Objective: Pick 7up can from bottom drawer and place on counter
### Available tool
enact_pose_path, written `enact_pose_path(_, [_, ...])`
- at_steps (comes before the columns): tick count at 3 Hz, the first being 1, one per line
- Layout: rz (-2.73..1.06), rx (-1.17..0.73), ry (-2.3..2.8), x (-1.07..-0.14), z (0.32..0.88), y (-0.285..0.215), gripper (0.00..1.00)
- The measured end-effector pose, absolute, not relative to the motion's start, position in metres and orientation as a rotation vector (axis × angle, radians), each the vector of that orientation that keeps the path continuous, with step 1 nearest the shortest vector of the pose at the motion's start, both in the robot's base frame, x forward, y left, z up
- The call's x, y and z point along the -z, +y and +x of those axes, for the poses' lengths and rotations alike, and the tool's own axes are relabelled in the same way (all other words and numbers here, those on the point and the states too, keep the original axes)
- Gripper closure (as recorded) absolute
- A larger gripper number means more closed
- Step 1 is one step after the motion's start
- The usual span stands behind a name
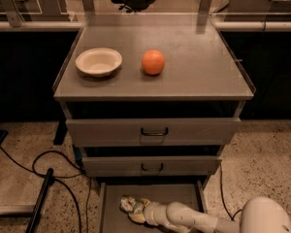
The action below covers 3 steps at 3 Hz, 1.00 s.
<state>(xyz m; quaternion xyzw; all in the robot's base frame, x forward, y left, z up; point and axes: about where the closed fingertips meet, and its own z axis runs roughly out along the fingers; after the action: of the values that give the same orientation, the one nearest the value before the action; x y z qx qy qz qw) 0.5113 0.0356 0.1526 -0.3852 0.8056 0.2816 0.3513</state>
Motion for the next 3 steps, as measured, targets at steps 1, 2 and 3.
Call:
enact_pose_path(1, [-0.979,-0.712,2.081,-0.17,0.496,0.035,1.0])
enact_pose_path(2, [-0.926,-0.681,2.118,-0.196,0.459,0.026,1.0])
enact_pose_path(3, [-0.926,-0.681,2.118,-0.196,0.459,0.026,1.0])
